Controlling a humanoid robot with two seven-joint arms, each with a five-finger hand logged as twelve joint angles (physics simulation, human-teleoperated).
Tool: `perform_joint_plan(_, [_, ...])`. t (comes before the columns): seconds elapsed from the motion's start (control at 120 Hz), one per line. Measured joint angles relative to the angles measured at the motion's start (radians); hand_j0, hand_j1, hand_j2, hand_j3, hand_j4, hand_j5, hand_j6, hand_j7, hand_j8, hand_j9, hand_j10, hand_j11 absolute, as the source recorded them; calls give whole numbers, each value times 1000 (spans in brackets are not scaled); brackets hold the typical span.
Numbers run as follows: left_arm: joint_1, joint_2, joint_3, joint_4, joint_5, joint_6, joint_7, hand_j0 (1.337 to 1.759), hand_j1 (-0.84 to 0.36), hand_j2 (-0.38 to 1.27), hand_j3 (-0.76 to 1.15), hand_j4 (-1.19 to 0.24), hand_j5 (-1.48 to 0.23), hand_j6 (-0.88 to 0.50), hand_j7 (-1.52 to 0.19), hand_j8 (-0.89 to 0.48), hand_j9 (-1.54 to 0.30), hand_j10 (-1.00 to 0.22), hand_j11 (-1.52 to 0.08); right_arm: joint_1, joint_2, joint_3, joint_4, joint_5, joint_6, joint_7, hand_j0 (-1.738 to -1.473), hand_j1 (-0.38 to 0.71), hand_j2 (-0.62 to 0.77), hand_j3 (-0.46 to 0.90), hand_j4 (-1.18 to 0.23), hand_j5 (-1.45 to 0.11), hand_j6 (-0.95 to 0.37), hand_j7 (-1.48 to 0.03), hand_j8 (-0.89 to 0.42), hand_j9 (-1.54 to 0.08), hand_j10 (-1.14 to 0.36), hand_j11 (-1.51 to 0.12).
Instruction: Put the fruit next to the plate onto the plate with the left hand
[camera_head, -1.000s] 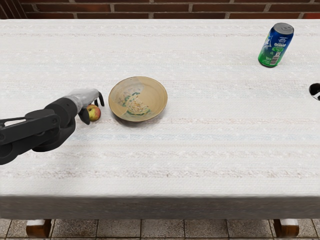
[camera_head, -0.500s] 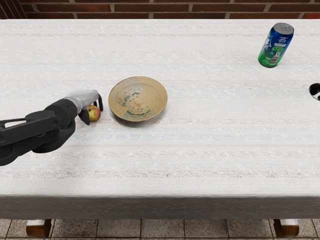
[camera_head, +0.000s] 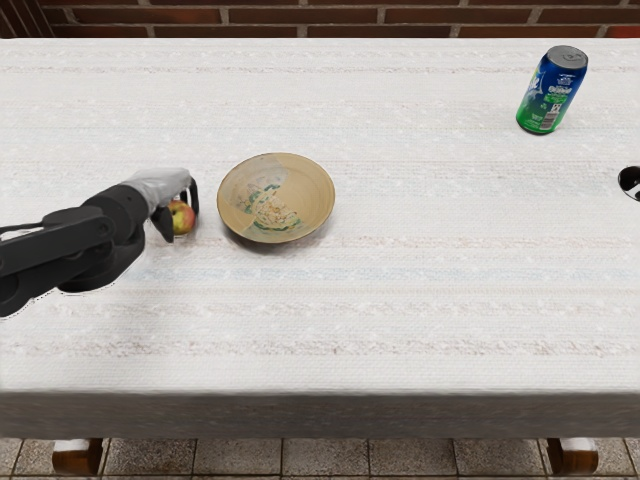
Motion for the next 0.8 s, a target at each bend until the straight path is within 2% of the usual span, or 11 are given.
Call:
perform_joint_plan(0.158, [-81,9,-5,-3,-37,-28,0,1650,-283,300,2,-585,-974,-405,-947,-499,-952,-694,-953,0,0,0,0,0,0,0,-1658,-349,0,0,0,0,0,0,0,0,0,0])
perform_joint_plan(0.208, [-115,8,-6,-7,-60,-37,0,1650,-286,255,2,-587,-972,-422,-955,-490,-953,-696,-955,0,0,0,0,0,0,0,-1658,-349,0,0,0,0,0,0,0,0,0,0])
perform_joint_plan(0.333, [-177,-36,-8,-18,-117,-54,1,1651,-300,309,1,-589,-980,-405,-965,-488,-952,-701,-951,0,0,0,0,0,0,0,-1658,-349,0,0,0,0,0,0,0,0,0,0])
perform_joint_plan(0.342, [-180,-43,-8,-18,-120,-55,1,1651,-308,379,1,-588,-981,-401,-964,-489,-950,-702,-949,0,0,0,0,0,0,0,-1658,-349,0,0,0,0,0,0,0,0,0,0])
perform_joint_plan(0.408, [-197,-84,-8,-20,-136,-58,1,1651,-269,267,1,-598,-986,-417,-966,-497,-950,-703,-948,0,0,0,0,0,0,0,-1658,-349,0,0,0,0,0,0,0,0,0,0])
perform_joint_plan(0.55, [-204,-138,-16,-21,-150,-54,0,1652,-282,327,0,-607,-975,-425,-953,-499,-952,-703,-952,0,0,0,0,0,0,0,-1658,-349,0,0,0,0,0,0,0,0,0,0])
perform_joint_plan(0.642, [-196,-155,-15,-16,-152,-51,0,1653,-243,230,0,-619,-980,-430,-945,-512,-953,-702,-955,0,0,0,0,0,0,0,-1658,-349,0,0,0,0,0,0,0,0,0,0])
perform_joint_plan(0.725, [-186,-184,-12,-5,-146,-48,0,1653,-271,275,0,-623,-970,-455,-937,-530,-950,-705,-951,0,0,0,0,0,0,0,-1658,-349,0,0,0,0,0,0,0,0,0,0])
perform_joint_plan(0.767, [-167,-197,-10,5,-146,-48,0,1654,-282,368,0,-617,-972,-428,-936,-562,-948,-705,-950,0,0,0,0,0,0,0,-1658,-349,0,0,0,0,0,0,0,0,0,0])
perform_joint_plan(0.8, [-166,-197,-9,12,-147,-48,0,1654,-277,359,0,-623,-977,-444,-938,-556,-948,-703,-951,0,0,0,0,0,0,0,-1658,-349,0,0,0,0,0,0,0,0,0,0])
